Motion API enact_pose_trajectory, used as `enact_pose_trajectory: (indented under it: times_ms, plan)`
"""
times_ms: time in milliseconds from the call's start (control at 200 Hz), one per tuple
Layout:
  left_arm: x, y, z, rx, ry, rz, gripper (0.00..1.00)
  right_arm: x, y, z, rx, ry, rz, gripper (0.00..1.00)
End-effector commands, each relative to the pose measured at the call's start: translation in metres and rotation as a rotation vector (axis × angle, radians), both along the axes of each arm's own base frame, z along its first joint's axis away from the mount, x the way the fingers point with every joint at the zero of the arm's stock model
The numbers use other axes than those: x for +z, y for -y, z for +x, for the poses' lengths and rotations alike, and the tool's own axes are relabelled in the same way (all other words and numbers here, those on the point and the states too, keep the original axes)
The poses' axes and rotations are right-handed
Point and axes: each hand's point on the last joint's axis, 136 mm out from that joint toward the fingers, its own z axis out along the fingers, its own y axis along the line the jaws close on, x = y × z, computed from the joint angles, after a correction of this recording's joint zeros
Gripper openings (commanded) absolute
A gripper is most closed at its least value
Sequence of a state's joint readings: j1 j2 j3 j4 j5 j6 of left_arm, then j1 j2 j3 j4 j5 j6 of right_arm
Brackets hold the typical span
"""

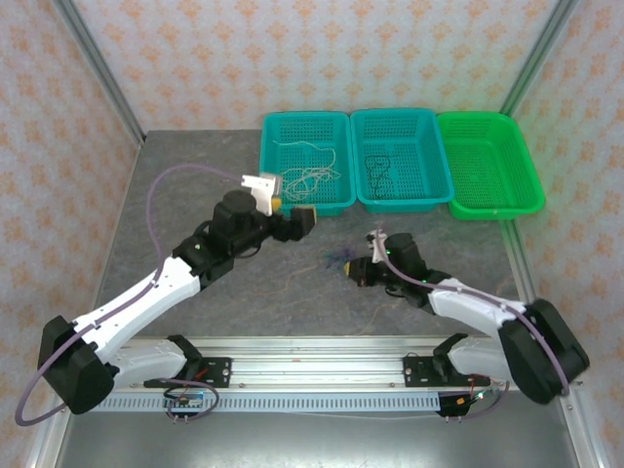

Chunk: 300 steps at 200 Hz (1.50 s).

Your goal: Untangle the cables

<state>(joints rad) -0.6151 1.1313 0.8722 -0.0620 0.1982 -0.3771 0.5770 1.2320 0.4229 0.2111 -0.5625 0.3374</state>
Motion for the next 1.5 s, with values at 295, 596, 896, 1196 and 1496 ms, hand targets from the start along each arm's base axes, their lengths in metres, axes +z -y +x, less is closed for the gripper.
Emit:
enact_pose_trajectory:
  times_ms: [295, 596, 896, 1196, 1496]
  plan:
    - [-0.129, 0.003, -0.020, 0.091, -0.456, -0.040, 0.67, -0.010, -0.031, 0.016, 0.080, 0.096, -0.097, 0.63]
    - [-0.155, 0.032, -0.007, 0.051, -0.537, -0.114, 0.53, 0.043, 0.005, 0.018, -0.123, 0.253, -0.015, 0.77]
    - [-0.183, 0.015, -0.040, 0.049, -0.609, -0.088, 0.47, 0.034, -0.004, 0.004, -0.055, 0.195, 0.021, 0.71]
    - [-0.169, 0.030, -0.053, -0.091, -0.543, -0.176, 0.46, 0.023, -0.018, 0.010, -0.033, 0.138, 0.028, 0.63]
    - [-0.190, 0.042, -0.047, -0.112, -0.579, -0.175, 0.36, 0.009, -0.026, 0.000, 0.001, 0.043, 0.029, 0.48]
